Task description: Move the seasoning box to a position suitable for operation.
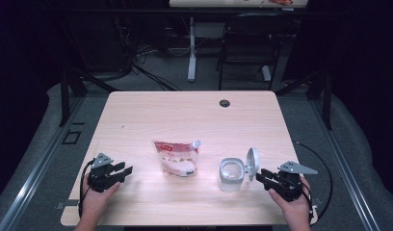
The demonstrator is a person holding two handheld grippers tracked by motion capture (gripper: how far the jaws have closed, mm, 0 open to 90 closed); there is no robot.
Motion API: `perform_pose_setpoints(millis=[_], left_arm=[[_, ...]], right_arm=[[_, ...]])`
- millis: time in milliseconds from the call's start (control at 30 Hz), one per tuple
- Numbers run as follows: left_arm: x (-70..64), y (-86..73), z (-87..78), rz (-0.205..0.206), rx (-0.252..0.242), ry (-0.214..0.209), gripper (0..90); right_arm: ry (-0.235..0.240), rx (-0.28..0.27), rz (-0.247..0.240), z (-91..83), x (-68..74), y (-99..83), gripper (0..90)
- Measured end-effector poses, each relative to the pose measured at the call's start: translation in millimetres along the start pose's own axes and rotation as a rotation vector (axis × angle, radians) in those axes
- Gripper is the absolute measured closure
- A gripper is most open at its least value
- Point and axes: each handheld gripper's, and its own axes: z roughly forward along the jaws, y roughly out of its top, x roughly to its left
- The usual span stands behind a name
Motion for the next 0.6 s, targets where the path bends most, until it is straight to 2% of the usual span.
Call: perform_pose_setpoints(millis=[133, 300, 600], left_arm=[[0.1, 0.1, 0.5, -0.006, -0.003, 0.002, 57.9], [0.1, 0.3, 0.8, -0.01, -0.005, 0.004, 57.3], [0.2, 0.2, 1.4, -0.01, -0.003, 0.004, 56.8]], right_arm=[[-0.001, -0.001, -0.007, 0.9, 1.3, -1.1, 65.6], [0.02, 0.012, -0.011, 0.0, 1.7, -1.7, 68.4], [0.047, 0.037, -0.042, -1.3, 7.2, -4.6, 66.2]])
